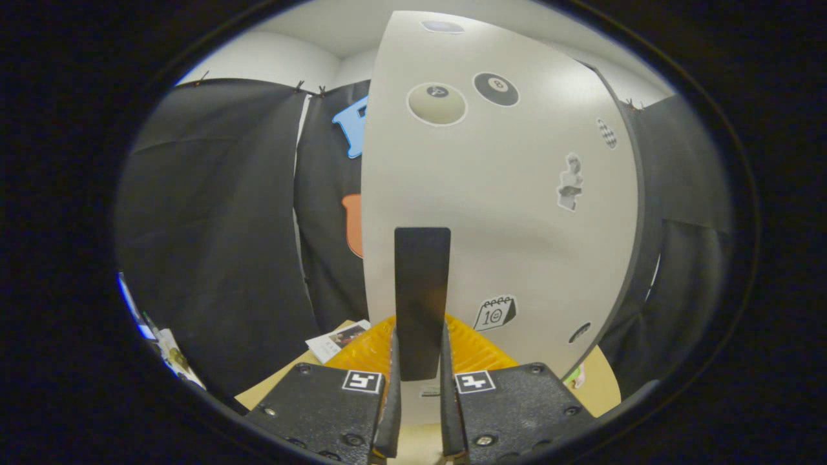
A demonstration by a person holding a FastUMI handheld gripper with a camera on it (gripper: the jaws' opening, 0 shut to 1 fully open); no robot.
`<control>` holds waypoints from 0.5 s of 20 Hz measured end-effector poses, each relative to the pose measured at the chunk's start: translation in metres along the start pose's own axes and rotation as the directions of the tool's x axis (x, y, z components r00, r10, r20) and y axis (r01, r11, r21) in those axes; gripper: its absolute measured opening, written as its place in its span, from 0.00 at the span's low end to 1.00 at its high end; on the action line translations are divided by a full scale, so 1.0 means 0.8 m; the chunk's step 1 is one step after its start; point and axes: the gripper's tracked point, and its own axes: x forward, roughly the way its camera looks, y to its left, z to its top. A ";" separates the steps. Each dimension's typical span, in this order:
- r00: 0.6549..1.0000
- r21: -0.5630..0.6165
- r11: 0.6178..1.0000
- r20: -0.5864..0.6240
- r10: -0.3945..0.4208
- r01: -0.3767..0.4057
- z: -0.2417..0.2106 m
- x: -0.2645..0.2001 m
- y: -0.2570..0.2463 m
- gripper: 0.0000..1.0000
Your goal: Open the shoe cabinet door, grab the shoes and put them into the shoe cabinet, then close the shoe cabinet door.
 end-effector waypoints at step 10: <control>0.992 0.019 0.992 -0.004 -0.123 0.124 -0.038 -0.181 -0.112 0.23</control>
